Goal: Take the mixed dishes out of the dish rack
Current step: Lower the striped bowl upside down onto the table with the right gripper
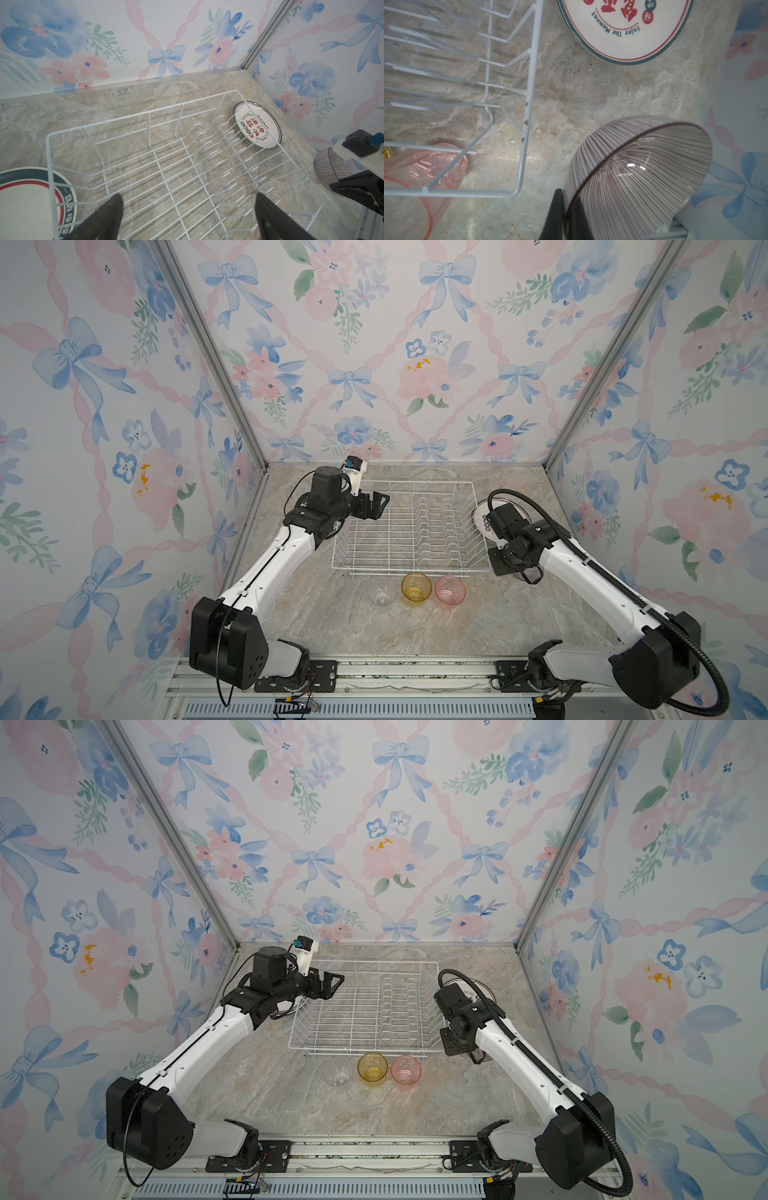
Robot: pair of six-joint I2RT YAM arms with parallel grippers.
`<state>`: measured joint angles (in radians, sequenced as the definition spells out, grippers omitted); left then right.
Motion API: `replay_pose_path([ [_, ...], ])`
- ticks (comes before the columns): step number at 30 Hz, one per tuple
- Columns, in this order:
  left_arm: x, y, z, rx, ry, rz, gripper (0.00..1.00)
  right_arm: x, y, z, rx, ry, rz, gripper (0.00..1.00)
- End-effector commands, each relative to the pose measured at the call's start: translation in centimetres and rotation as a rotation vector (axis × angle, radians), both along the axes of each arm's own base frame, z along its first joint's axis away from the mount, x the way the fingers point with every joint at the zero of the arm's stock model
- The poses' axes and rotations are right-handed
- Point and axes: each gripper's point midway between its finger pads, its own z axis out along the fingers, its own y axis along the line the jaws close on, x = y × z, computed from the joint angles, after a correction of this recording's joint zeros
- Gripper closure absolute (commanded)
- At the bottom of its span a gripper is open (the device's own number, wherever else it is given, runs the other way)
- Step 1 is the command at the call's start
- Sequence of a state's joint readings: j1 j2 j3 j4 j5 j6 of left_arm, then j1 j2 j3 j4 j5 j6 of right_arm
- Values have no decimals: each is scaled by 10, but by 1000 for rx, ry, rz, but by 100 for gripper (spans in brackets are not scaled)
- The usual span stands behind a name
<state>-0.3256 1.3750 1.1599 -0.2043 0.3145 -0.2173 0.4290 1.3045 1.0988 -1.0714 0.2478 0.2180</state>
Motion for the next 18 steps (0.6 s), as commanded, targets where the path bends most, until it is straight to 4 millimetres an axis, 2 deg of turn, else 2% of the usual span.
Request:
replay_pose_path([
  [1,-4,4,9,-5,-36,-11,2,8,7,-14,68,22,-24,100],
  [6,-5,8,10,-5,-42,-4,2,11,3,-39,93,93,-50,100],
  [18,-2,13,12,-4,-49,11,2,23,-15,-70,22,168,-93,100],
])
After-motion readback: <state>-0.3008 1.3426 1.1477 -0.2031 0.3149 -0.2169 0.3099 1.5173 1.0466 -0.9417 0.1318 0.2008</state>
